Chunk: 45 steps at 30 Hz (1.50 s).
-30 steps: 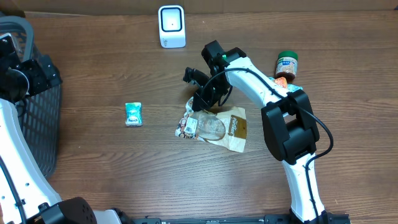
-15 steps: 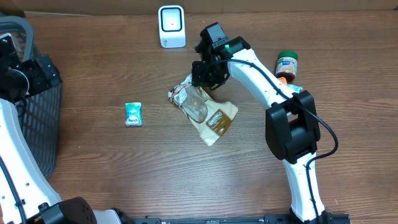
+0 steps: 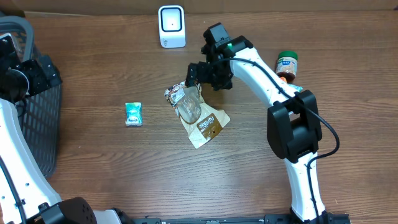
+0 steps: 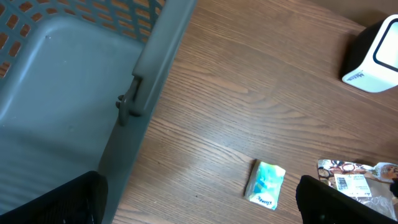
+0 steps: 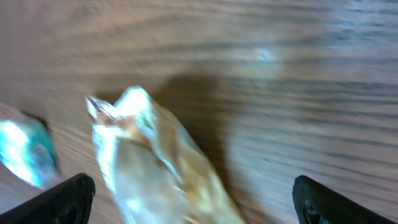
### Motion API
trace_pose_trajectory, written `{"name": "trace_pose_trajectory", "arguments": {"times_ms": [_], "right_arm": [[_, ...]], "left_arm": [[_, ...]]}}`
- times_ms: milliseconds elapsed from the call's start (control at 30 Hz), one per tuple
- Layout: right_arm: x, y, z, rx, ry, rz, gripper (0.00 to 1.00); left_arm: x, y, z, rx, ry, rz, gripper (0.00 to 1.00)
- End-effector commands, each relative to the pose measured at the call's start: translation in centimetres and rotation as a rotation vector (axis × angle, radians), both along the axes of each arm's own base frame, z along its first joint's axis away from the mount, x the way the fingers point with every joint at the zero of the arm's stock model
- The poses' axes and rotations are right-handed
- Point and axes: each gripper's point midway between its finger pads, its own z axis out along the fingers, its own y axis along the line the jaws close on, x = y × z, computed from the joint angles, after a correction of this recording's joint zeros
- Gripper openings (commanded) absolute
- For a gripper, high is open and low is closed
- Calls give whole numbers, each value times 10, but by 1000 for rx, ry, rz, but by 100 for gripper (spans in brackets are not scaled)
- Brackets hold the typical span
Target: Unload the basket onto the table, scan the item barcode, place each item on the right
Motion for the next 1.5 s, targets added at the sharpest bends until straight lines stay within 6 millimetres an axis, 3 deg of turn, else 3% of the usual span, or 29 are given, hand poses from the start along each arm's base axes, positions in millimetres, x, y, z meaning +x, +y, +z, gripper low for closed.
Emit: {"name": "trace_pose_trajectory", "arguments": {"times_ms": [0, 133, 233, 400, 600, 700, 900, 1033, 1267, 1467], "right_arm": [[1, -18, 4, -39, -97, 262, 100], [-23, -2, 11, 87, -110, 504, 100], [-31, 8, 14, 149, -116, 559, 100], [-45, 13, -5, 145, -76, 571, 98], [-68, 0, -38, 99, 8, 571, 88], [-68, 0, -39, 100, 8, 570, 78], [-62, 6, -37, 111, 22, 481, 40], [-66, 15, -32, 172, 39, 465, 25], [-71, 29, -20, 281, 56, 470, 15], [-66, 25, -5, 281, 78, 431, 6]], "left_arm": [[2, -1, 9, -1, -28, 1, 100], [2, -1, 9, -1, -28, 1, 100], [2, -1, 9, -1, -28, 1, 100], [2, -1, 9, -1, -28, 1, 100], [2, -1, 9, -1, -28, 1, 99], [2, -1, 9, -1, -28, 1, 100], [2, -1, 9, -1, -28, 1, 100], [2, -1, 9, -1, -28, 1, 99], [2, -1, 9, -1, -28, 1, 99], [2, -1, 9, -1, -28, 1, 100]]}}
